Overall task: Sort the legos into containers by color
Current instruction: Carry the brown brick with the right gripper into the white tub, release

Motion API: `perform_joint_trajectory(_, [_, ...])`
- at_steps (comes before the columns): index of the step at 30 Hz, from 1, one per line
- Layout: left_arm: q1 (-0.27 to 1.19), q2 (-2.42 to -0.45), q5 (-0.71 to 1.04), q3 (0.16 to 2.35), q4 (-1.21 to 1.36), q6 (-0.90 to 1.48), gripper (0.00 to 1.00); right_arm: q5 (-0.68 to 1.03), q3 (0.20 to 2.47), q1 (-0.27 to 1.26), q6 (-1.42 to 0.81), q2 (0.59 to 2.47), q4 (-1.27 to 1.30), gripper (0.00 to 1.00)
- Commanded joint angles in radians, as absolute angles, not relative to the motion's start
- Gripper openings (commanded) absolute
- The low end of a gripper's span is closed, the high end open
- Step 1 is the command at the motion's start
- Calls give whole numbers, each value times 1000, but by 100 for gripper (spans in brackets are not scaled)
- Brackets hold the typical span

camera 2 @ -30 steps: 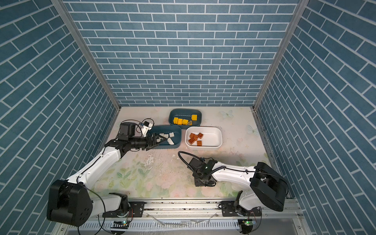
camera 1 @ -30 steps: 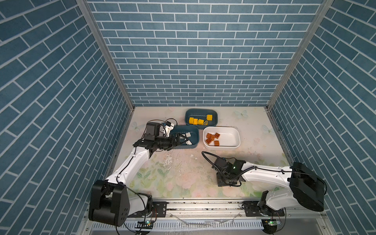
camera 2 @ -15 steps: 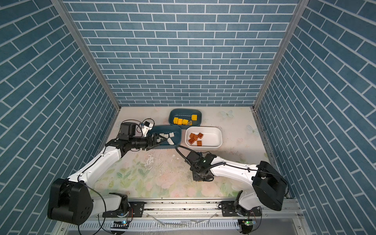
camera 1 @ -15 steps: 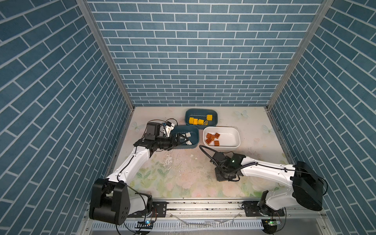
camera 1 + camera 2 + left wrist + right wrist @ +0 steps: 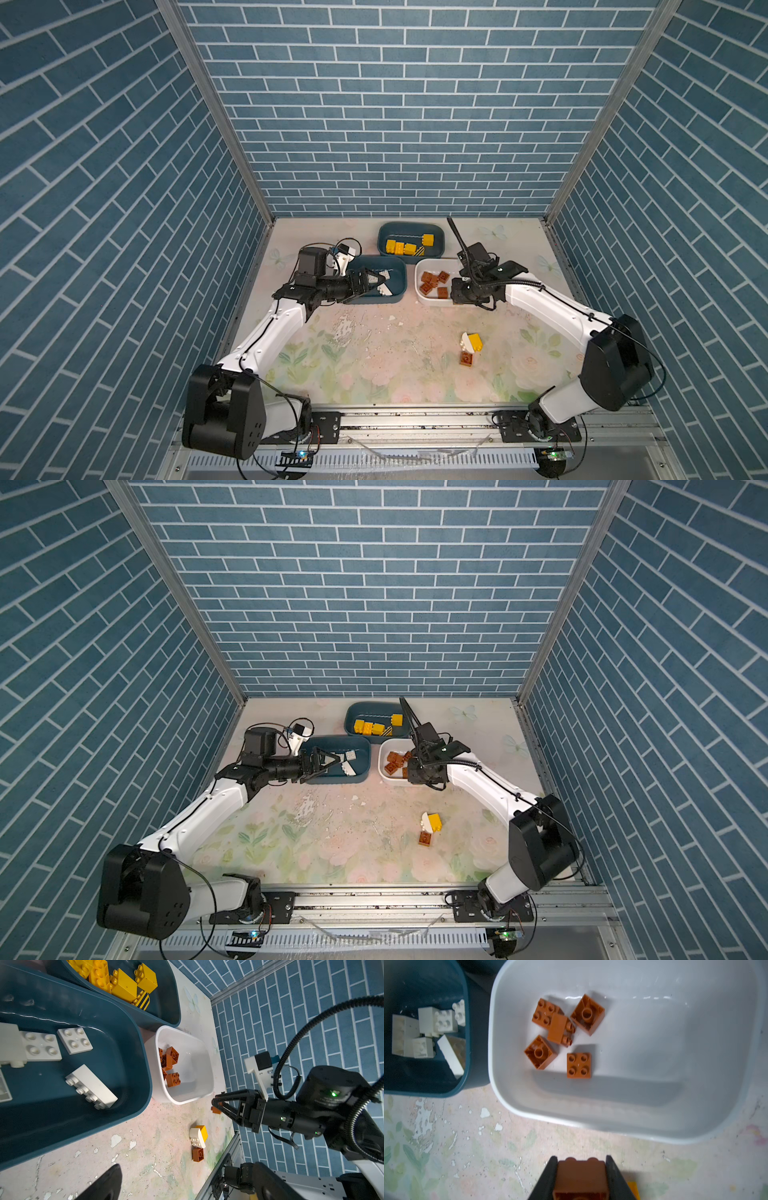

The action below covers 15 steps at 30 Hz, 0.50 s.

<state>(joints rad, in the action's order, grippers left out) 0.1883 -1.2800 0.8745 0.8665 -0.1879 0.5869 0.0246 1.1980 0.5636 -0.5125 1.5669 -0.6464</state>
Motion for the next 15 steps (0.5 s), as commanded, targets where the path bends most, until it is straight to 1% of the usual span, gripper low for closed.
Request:
perform_joint_trajectory(1, [189,-1266,859,898,-157,599,99,60,1252,511,-396,1636,-629,24])
perform_joint_trajectory(7, [189,-1262,850,891,-145,609,100,68,1384,443,-315,1817,-615,25])
perform_joint_trajectory(10, [189,-1257,844,890,-148,607,100,80,1439,425,-304,1893,-609,27])
perform_joint_trajectory(12, [189,-1255,841,890,-152,606,100,82,1460,420,-304,1929,-599,32])
perform_joint_trajectory(14, [189,-1256,840,886,-150,607,100,119,1487,418,-304,1960,-596,37])
perform_joint_trajectory(15, [189,-1258,838,884,-150,607,100,130,1499,417,-308,1971,-592,42])
